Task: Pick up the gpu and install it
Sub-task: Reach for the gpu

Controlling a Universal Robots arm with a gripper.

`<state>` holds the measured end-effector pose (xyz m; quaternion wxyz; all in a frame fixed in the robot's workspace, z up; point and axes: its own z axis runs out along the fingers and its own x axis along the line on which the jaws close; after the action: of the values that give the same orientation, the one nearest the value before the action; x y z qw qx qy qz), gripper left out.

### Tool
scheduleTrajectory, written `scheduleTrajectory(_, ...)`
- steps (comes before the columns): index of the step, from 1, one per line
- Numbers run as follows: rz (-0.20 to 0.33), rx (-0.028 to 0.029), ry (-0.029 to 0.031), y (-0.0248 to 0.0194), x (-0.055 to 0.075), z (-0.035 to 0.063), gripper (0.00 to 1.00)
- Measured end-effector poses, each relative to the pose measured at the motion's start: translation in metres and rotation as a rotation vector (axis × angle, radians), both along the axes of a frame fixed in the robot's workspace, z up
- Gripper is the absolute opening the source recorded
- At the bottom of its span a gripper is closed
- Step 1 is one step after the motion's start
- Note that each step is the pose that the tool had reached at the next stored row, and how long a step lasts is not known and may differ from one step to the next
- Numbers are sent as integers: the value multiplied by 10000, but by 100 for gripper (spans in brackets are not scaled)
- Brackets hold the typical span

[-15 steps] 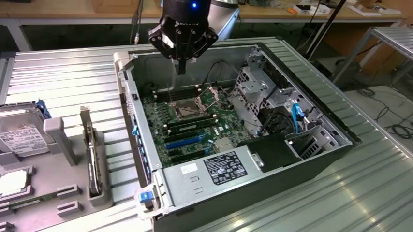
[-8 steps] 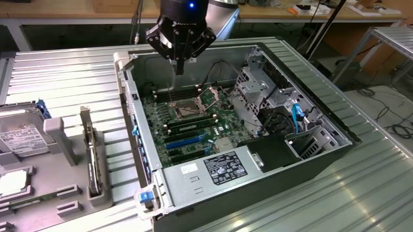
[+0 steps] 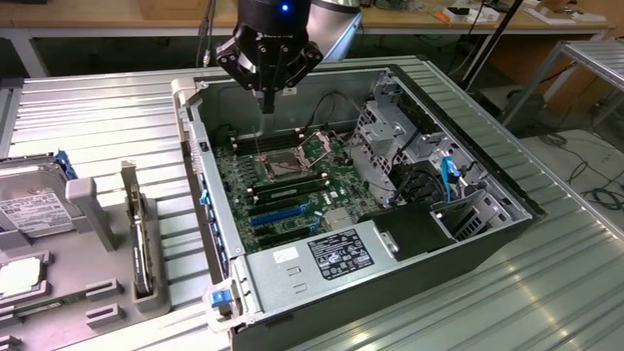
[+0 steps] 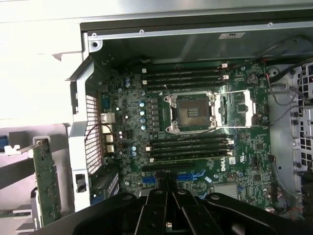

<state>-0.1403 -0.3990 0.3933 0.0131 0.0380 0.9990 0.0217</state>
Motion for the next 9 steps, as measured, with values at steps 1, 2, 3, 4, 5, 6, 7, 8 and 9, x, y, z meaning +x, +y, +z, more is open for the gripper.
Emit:
scheduleTrajectory(1,0,0,0,0,-4,0,11)
scheduleTrajectory(2,-1,0,0,0,-11,0,11)
scheduleTrajectory(3,0,0,0,0,-15,0,11)
scheduleTrajectory(4,0,0,0,0,-20,0,11)
scheduleTrajectory(5,0,1,0,0,-25,0,11)
scheduleTrajectory(6,0,0,0,0,-30,0,11)
scheduleTrajectory(7,0,0,0,0,-34,0,11)
scheduleTrajectory(8,0,0,0,0,-37,0,11)
scheduleTrajectory(9,0,0,0,0,-42,0,11)
